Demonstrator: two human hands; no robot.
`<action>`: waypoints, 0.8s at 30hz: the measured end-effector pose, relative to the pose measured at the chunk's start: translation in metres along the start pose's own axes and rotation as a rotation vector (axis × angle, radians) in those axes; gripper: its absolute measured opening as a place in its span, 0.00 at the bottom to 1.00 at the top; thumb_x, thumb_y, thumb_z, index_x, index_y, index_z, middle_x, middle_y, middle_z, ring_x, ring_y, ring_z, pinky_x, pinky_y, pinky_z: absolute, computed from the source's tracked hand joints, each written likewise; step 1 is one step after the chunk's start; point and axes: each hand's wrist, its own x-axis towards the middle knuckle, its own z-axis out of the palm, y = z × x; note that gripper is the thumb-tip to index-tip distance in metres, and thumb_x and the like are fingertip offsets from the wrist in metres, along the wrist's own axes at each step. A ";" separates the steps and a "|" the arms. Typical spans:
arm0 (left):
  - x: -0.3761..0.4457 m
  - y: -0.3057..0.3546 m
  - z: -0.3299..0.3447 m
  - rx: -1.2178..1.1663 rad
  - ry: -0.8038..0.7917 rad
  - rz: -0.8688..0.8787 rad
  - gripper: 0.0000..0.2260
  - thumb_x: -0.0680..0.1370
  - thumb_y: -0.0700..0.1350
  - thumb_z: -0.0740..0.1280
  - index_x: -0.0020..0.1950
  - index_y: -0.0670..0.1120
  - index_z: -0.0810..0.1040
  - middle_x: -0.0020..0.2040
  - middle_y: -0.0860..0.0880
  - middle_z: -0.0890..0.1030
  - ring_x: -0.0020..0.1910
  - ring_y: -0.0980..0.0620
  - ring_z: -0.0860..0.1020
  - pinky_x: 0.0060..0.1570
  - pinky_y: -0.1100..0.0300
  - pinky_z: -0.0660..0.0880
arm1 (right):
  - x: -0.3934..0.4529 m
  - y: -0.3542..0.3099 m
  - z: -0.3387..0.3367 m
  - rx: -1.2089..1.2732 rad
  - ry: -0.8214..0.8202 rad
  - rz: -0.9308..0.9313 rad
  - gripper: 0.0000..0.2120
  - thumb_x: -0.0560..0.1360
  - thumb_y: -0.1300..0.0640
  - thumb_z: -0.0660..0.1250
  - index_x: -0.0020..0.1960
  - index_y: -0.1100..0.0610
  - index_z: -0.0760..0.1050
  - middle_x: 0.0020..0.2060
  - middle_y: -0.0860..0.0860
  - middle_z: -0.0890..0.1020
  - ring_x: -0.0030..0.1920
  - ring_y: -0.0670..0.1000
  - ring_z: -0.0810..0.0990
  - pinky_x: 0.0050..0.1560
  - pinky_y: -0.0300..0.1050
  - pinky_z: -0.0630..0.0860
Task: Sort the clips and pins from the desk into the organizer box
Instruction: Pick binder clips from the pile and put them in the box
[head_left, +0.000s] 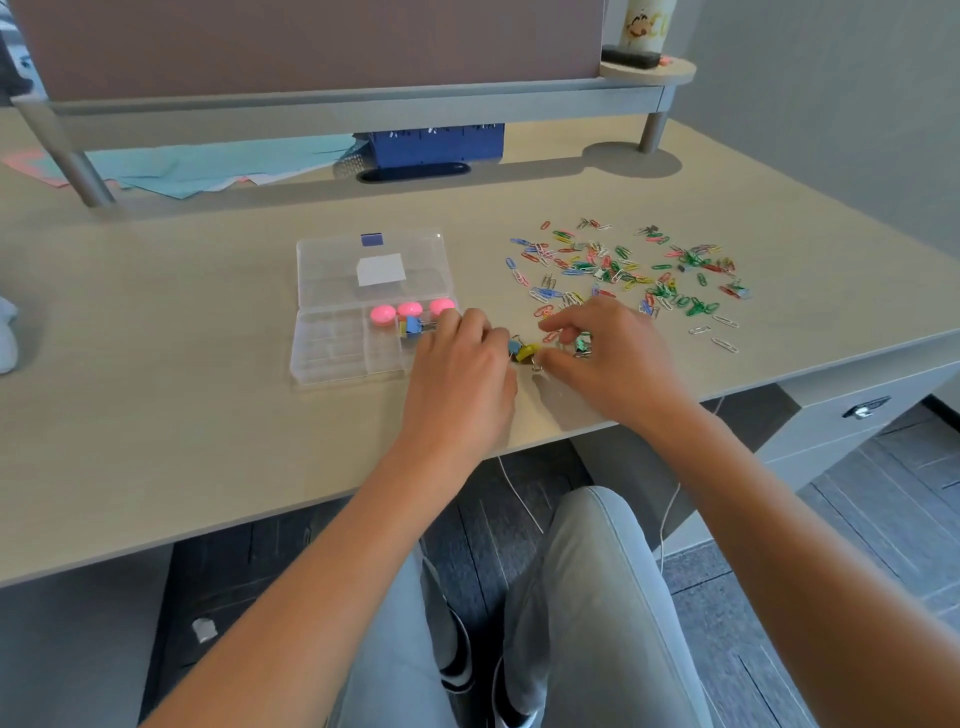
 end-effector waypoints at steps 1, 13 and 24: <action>0.005 -0.001 0.001 0.030 -0.013 -0.007 0.11 0.76 0.47 0.68 0.56 0.44 0.82 0.51 0.47 0.77 0.54 0.43 0.72 0.49 0.49 0.69 | 0.003 0.000 0.001 -0.001 -0.020 -0.019 0.16 0.72 0.45 0.74 0.58 0.46 0.83 0.46 0.44 0.79 0.47 0.46 0.78 0.42 0.40 0.71; 0.022 -0.010 0.004 0.007 -0.024 0.007 0.11 0.78 0.50 0.67 0.54 0.46 0.84 0.49 0.49 0.77 0.53 0.45 0.70 0.49 0.51 0.66 | 0.016 0.012 0.017 0.062 -0.037 -0.194 0.06 0.73 0.49 0.74 0.49 0.47 0.85 0.42 0.44 0.80 0.45 0.46 0.77 0.43 0.49 0.76; -0.013 -0.025 -0.019 -0.297 0.166 -0.188 0.10 0.72 0.41 0.69 0.53 0.46 0.82 0.44 0.52 0.79 0.48 0.50 0.72 0.48 0.50 0.73 | 0.018 0.000 0.015 0.274 0.144 -0.170 0.08 0.81 0.58 0.66 0.56 0.57 0.81 0.44 0.48 0.82 0.41 0.45 0.79 0.42 0.40 0.75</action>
